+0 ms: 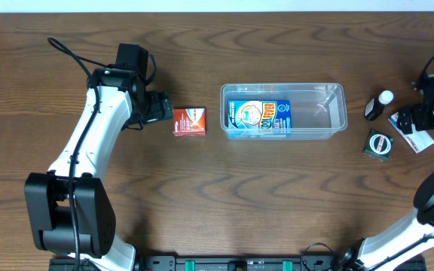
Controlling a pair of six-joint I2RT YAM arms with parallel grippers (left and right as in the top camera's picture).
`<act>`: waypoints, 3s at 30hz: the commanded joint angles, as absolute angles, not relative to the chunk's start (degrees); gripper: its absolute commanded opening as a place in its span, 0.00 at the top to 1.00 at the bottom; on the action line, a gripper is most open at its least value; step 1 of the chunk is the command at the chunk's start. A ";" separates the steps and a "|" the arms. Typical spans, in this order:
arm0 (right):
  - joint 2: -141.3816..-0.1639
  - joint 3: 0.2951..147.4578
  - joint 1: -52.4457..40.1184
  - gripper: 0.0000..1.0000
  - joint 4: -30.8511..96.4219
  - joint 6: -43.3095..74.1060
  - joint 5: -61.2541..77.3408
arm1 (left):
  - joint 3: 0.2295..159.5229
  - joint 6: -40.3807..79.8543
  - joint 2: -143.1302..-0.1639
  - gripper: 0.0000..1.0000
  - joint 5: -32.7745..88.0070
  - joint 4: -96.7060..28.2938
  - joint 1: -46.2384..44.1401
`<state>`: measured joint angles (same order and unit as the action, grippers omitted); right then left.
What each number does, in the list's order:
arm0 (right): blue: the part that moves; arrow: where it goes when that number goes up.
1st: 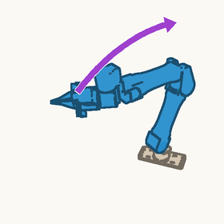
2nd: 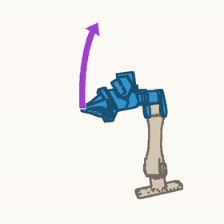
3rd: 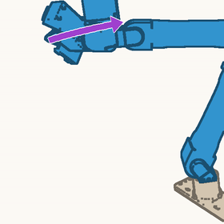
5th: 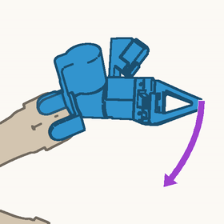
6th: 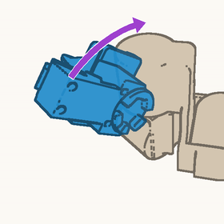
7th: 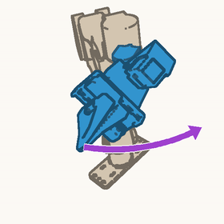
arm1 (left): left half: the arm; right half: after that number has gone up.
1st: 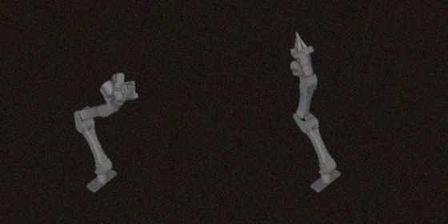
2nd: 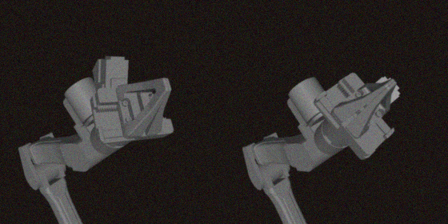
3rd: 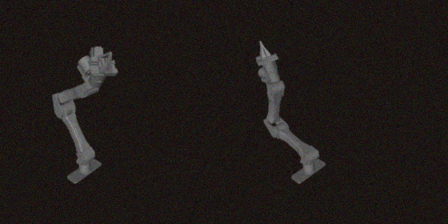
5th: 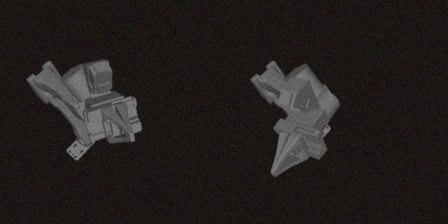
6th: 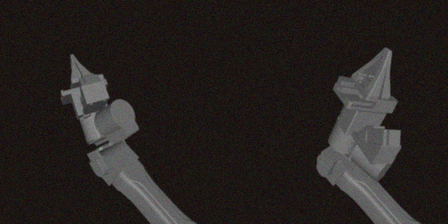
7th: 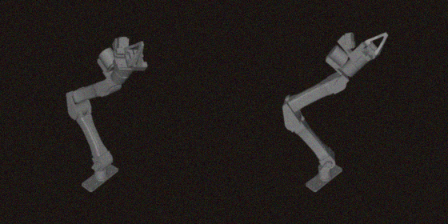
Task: Pack container
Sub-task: 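Reach the right gripper to the green-white Panadol box and grasp it, then carry the Panadol box left and lower it into the container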
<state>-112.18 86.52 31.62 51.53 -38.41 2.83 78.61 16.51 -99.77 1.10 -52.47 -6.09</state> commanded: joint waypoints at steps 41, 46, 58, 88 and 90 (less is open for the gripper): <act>-112.14 104.01 32.77 0.61 54.92 -33.01 5.80 | 77.95 16.19 -99.98 0.02 0.64 -50.89 -5.80; -104.22 110.87 27.46 0.66 59.22 -33.08 12.10 | 77.95 16.19 -99.98 0.02 0.64 -50.89 -5.80; -99.31 111.24 -7.79 0.66 60.23 -42.54 12.05 | 77.95 16.19 -99.98 0.02 0.64 -50.48 -5.80; -125.62 110.50 -27.40 0.56 68.31 -49.78 -0.47 | 77.95 15.07 -99.98 0.02 0.62 -50.46 -5.78; -125.75 110.50 -27.40 0.44 67.79 -49.78 -0.08 | 77.95 15.05 -99.98 0.02 0.64 -50.46 -5.78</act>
<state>-124.86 110.87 -27.57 68.23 -49.15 -0.82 78.35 16.05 -99.77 1.10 -50.50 -6.09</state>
